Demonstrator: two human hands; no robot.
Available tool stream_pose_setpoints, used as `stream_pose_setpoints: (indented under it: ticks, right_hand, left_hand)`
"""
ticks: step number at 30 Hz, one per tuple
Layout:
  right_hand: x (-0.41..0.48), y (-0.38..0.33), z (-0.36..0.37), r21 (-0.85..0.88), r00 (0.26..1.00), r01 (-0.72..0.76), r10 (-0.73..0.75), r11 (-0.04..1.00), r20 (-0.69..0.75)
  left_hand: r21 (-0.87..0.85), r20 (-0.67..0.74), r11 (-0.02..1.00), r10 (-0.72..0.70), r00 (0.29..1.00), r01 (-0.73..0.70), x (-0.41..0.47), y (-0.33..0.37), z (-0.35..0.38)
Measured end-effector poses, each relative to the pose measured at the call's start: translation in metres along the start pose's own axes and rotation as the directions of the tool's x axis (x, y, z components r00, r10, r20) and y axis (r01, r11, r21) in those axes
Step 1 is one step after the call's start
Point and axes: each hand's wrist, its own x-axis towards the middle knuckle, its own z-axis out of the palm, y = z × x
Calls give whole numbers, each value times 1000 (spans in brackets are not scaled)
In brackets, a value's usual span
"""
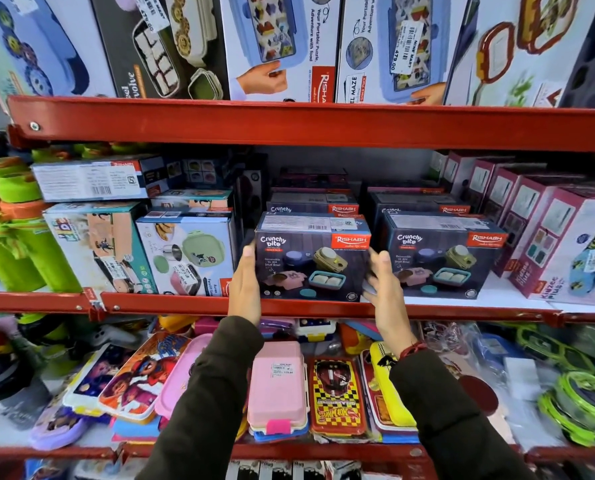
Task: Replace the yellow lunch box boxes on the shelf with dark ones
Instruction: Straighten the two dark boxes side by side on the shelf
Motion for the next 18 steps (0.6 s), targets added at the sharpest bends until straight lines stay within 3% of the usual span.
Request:
stream_pose_setpoints:
  ticks: [12,15,18]
  right_hand:
    - [-8,0,-5,-83,995,101,-103,991,-19]
    - [-8,6,-11,-94,990,127,-132,987,-48]
    - [-12,9,-24,-49,984,143,-148,988,-104]
  left_hand:
    - [123,-35,989,93,995,-88,-14,-2,3]
    - [74,-206,987,157,966,-144,-28,1,16]
    - [57,-362,964,263,894,-260,-38,-5,30]
